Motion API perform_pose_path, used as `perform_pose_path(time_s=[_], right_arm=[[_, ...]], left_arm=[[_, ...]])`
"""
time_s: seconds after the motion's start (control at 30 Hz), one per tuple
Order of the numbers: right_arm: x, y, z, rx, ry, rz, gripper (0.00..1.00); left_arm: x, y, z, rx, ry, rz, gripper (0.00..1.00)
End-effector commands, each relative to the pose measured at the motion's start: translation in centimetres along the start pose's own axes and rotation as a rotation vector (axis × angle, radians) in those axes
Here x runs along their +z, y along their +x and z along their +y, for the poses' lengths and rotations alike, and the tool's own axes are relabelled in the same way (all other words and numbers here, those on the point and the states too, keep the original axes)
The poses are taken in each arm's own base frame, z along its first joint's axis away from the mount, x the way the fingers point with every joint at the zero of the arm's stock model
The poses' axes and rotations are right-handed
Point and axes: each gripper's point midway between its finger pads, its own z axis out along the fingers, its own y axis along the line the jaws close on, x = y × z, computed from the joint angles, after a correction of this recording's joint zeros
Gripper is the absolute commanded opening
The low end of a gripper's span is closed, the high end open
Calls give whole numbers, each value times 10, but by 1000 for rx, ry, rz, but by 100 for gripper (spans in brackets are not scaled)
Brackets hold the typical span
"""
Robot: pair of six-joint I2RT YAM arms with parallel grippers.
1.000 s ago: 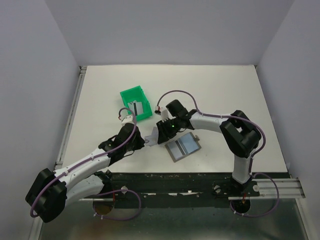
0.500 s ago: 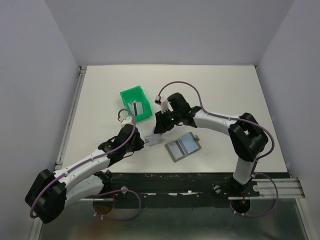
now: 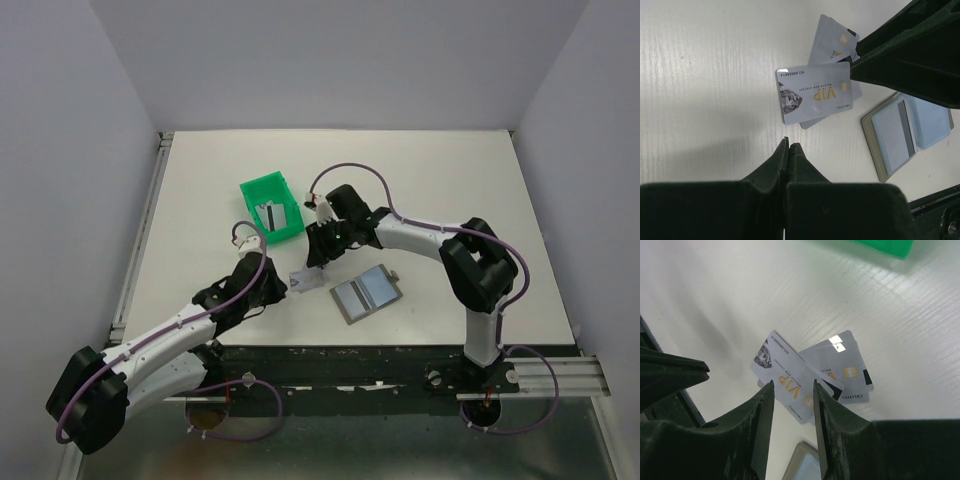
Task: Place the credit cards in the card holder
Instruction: Pick up the credit card from the center of the board.
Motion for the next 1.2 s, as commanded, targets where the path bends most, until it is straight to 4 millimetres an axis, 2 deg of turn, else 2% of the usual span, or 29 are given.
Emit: perform_pose_path(time_s=[0.0,0.3,0.83,1.17], right_arm=[[2,23,-16,23,70,51,45],[7,34,-22,37,80,92,45],[14,38,-26,36,77,123,45],[16,47,-5,23,-62,160,45]], left_arm=[[0,3,5,-10,-11,7,0],[1,0,1,-2,-8,10,0],[1,0,3,-3,-15,12,0],[3,2,3,-5,-13,14,0]])
